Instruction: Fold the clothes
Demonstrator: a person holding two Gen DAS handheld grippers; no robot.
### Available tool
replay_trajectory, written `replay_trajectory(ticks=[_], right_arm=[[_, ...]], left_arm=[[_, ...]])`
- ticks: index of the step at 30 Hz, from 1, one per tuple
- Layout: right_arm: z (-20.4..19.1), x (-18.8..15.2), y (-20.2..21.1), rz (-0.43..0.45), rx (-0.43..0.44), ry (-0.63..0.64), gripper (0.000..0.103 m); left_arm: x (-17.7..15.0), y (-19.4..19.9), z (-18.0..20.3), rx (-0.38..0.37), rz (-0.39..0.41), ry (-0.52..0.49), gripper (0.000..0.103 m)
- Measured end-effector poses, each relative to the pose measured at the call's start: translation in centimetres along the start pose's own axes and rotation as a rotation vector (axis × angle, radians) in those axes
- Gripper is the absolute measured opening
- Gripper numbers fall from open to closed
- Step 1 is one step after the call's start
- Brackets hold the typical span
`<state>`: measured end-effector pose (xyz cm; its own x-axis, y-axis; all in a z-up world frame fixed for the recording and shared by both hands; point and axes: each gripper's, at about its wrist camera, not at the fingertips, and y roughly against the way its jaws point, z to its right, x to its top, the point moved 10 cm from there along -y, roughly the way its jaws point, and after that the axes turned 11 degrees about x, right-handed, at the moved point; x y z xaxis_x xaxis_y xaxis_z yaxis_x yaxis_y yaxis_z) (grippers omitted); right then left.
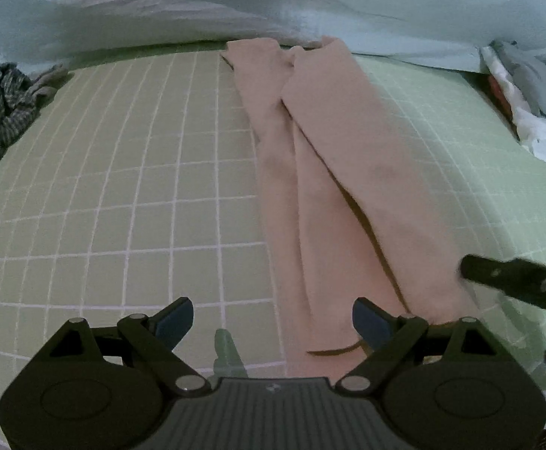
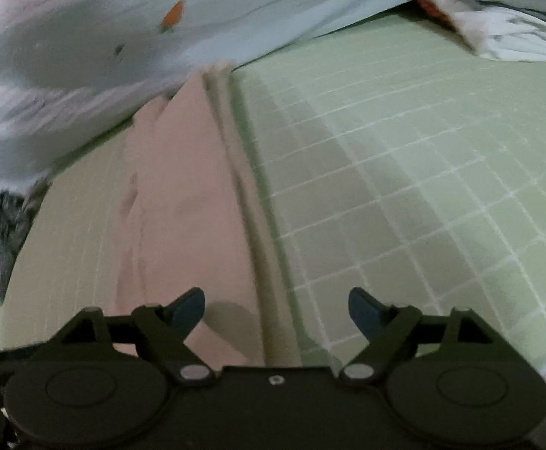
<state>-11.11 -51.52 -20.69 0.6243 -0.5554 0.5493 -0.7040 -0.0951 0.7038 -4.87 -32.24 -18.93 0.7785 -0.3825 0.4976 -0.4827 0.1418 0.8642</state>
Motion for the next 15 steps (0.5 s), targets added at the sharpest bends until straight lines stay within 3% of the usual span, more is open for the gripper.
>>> replay_trajectory(ticks=[6, 11, 14, 15], right_arm=[[-1.6, -0.5, -2.3, -0.051, 0.065, 0.1, 0.082], [-2.5, -0.9, -3.1, -0.028, 0.063, 0.162, 0.082], [-2.7, -1.1, -2.9, -0.018, 0.067, 0.17, 0.069], [-2.7, -1.1, -2.8, -0.019, 0.075, 0.161, 0.052]], left_arm=[[-0.5, -1.5, 1.8, 0.007, -0.003, -0.022, 0.091], [-1.2, -2.3, 2.7, -0.028, 0.015, -0.012, 0.076], [-1.4, -1.8, 3.4, -0.041, 0.061, -0.018, 0.058], [-1.4, -1.7, 3.5, -0.05, 0.07, -0.011, 0.05]])
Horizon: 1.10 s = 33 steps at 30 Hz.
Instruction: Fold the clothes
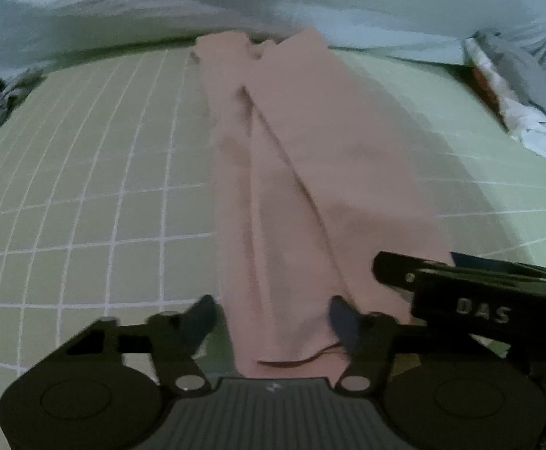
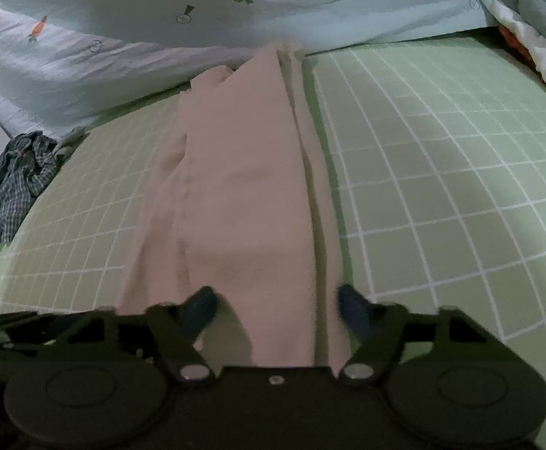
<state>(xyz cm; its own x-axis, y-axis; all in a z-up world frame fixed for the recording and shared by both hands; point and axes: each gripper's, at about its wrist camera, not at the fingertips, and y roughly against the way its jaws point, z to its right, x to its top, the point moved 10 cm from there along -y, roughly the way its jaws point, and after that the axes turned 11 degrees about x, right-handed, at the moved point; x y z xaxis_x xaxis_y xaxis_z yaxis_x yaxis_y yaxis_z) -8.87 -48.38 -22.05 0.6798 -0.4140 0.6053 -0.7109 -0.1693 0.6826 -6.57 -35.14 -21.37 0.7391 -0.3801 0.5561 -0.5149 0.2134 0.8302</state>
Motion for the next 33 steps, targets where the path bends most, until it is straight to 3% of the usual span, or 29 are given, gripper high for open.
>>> replay_trajectory(ticks=[1, 3, 6, 9, 15, 19, 27, 33], right_arm=[[0.0, 0.0, 0.0, -0.001, 0.008, -0.009, 0.034], [0.1, -0.1, 0.0, -0.008, 0.056, -0.078, 0.018], [0.6, -0.6, 0.7, -0.032, 0.09, -0.131, 0.015], [0.5, -1.9, 2.5, -0.073, 0.104, -0.13, 0.014], [-0.5, -6.5, 10.6, -0.162, 0.182, -0.14, 0.013], [-0.5, -6.0, 14.0, -0.144, 0.24, -0.161, 0.013], [-2.0, 4.3, 15.5, 0.051, 0.381, -0.147, 0.013], [-3.9, 12.1, 15.6, 0.155, 0.408, -0.056, 0.013]], left_arm=[[-0.1, 0.1, 0.1, -0.009, 0.002, 0.016, 0.041], [-0.1, 0.3, 0.3, -0.031, -0.004, 0.055, 0.028], [-0.8, 1.1, 0.4, -0.065, -0.044, 0.121, 0.013], [-2.2, 2.9, 0.6, -0.098, -0.096, 0.172, 0.013], [-8.2, 10.0, 3.2, -0.189, -0.211, 0.185, 0.012], [-6.6, 13.1, 4.7, -0.201, -0.134, 0.171, 0.012], [3.4, 18.2, 4.4, -0.207, 0.127, 0.315, 0.012], [11.3, 19.8, 4.3, -0.168, 0.299, 0.312, 0.012]])
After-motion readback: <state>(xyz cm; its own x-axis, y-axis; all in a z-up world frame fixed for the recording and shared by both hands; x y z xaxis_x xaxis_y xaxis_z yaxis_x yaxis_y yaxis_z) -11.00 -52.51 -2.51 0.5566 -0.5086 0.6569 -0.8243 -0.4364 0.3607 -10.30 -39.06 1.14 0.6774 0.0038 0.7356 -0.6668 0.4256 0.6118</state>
